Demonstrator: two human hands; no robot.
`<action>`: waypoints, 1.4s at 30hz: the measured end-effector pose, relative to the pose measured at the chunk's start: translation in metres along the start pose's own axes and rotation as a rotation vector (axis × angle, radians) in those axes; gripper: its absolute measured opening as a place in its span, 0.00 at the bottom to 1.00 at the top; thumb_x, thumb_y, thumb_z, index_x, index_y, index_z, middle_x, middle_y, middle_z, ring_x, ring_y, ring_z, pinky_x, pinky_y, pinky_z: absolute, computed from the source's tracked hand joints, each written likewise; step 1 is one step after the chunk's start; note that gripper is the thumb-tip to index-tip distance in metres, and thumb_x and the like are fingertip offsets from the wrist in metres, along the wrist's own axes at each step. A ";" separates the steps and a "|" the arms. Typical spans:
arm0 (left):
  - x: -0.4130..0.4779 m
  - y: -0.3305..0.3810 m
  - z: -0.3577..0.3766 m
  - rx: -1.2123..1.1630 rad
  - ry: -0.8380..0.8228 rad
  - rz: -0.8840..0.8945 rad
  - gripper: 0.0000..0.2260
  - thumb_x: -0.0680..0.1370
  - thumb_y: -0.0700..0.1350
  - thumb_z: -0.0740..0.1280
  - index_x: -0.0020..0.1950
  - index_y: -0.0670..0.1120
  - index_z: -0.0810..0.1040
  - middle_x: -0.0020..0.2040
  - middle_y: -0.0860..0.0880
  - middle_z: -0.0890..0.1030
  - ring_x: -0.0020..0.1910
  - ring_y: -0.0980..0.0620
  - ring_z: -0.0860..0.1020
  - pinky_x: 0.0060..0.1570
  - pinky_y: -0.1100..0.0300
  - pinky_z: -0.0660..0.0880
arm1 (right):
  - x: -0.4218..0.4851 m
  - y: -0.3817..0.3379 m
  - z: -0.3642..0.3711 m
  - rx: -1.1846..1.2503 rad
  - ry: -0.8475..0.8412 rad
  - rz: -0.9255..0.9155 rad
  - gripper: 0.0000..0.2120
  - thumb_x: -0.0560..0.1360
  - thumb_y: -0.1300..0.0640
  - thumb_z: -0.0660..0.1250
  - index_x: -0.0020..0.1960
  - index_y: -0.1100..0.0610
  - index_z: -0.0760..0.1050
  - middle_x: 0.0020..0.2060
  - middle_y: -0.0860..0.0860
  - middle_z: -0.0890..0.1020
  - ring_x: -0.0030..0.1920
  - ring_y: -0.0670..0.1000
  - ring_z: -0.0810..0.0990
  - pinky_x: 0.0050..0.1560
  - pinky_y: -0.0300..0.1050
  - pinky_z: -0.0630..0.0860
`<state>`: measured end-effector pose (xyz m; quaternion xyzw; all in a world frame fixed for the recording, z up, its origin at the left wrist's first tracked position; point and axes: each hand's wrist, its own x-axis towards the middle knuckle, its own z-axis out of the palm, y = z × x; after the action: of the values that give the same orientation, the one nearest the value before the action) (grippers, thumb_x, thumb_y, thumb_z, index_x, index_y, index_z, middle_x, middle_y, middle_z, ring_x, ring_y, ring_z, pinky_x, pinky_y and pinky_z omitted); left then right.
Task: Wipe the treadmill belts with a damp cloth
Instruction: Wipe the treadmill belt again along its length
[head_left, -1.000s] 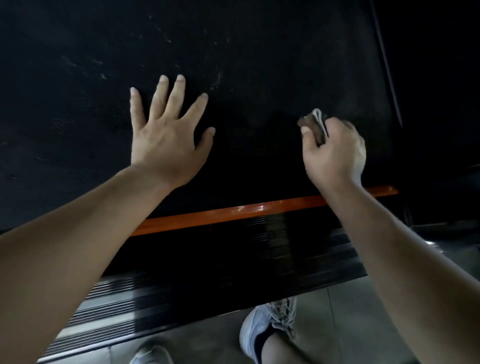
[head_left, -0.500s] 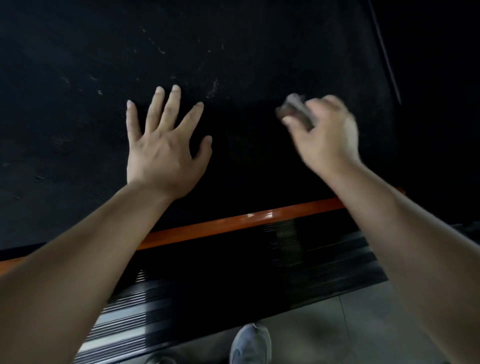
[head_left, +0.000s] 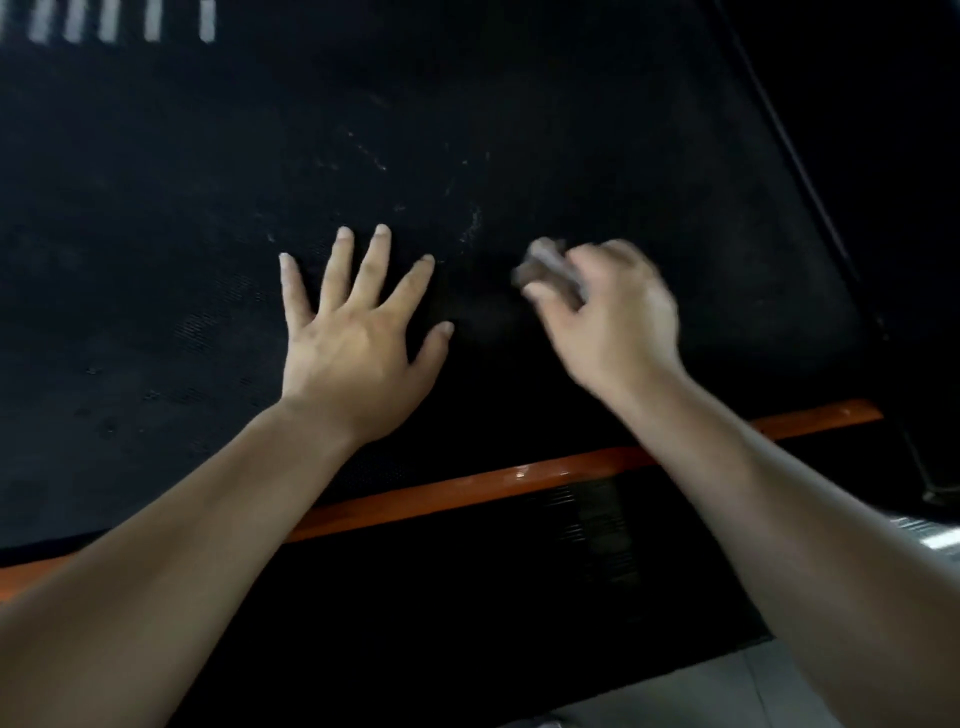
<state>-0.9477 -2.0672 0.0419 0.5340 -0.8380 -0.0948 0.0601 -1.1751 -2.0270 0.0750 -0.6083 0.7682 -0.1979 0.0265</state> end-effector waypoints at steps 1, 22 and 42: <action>0.000 -0.001 0.002 0.001 0.008 0.004 0.31 0.82 0.67 0.48 0.83 0.57 0.57 0.85 0.47 0.50 0.84 0.43 0.43 0.77 0.31 0.39 | -0.011 -0.014 0.004 0.035 -0.070 -0.096 0.14 0.74 0.42 0.71 0.41 0.52 0.76 0.41 0.49 0.76 0.41 0.52 0.77 0.38 0.44 0.68; 0.002 0.004 0.000 0.000 0.006 0.004 0.29 0.83 0.65 0.50 0.83 0.55 0.58 0.85 0.45 0.51 0.84 0.41 0.44 0.77 0.29 0.40 | -0.009 0.131 -0.092 -0.350 -0.080 0.319 0.15 0.76 0.40 0.67 0.44 0.52 0.75 0.40 0.50 0.79 0.52 0.62 0.80 0.60 0.58 0.69; -0.007 -0.035 -0.020 -0.064 -0.045 0.082 0.29 0.83 0.63 0.52 0.83 0.52 0.59 0.85 0.42 0.50 0.84 0.43 0.45 0.81 0.40 0.40 | -0.064 -0.021 -0.033 -0.157 -0.075 0.298 0.20 0.76 0.39 0.67 0.37 0.54 0.70 0.33 0.45 0.75 0.40 0.55 0.78 0.37 0.45 0.68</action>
<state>-0.9099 -2.0766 0.0532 0.4946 -0.8569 -0.1311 0.0621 -1.1483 -1.9613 0.0999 -0.4951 0.8613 -0.1082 0.0365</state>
